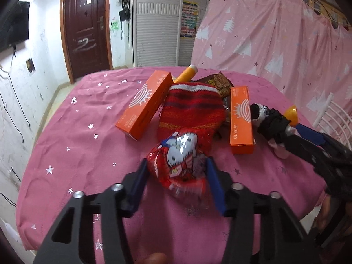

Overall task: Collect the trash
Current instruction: 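Grasp the red Hello Kitty snack bag with the left tool while the right tool grasps the black-and-white plush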

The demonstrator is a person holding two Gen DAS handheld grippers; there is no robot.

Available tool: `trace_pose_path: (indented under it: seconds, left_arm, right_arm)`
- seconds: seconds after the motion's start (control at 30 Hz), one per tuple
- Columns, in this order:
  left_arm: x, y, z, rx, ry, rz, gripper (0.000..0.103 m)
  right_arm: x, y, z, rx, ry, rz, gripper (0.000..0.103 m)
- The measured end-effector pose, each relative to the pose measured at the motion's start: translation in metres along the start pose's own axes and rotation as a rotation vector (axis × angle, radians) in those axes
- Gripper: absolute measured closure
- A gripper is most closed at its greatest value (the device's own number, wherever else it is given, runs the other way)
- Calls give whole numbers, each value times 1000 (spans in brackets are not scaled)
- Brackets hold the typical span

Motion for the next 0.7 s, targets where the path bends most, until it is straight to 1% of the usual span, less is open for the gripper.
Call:
trace_pose_path:
  seconds: [0.03,0.07,0.1,0.13,0.17,0.2,0.3,0.4,0.6,0.7]
  left_arm:
    - [1,1,0,3,7,-1,73]
    - [2,1,0,6,11,-4,75]
    - [2,1,0,6,17,-6,77]
    - [3,-1,-1,6,21,-7,78]
    - [3,-1,-2,9,23,-6,80]
    - [4,-1,-3,14,27,-6,81]
    - [7,-2,-7,34,38,-6,83]
    - [9,-4,-16,57,48,-7,84]
    - [11,-13,-36,94,34,4,84]
    - [16,-23,-49,118,24,16,84]
  right_arm:
    - [0,0,3,-12,5,-1,38]
    - [0,0,6,-21,7,-4,40]
    - [-1,0,8,-28,10,-4,45]
    - [-1,0,11,-35,12,-5,56]
    - [-2,2,14,-46,12,-8,65]
    - [-1,3,15,-48,23,-10,70]
    - [-1,4,13,-38,30,-22,74]
    - [4,1,6,-9,30,-3,74]
    - [13,-9,-12,44,11,35,74]
    - [16,-17,-20,68,-1,43,74]
Point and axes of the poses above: each gripper's, at about its wrist camera, not at the fingertips, and z roughly the way its jaws point, x to its right, y to its underside, the point moved 7 cm from there along z, roughly the way its jaws point, and after that the axes turned 14 degrees about z, right-handed, at the moved point
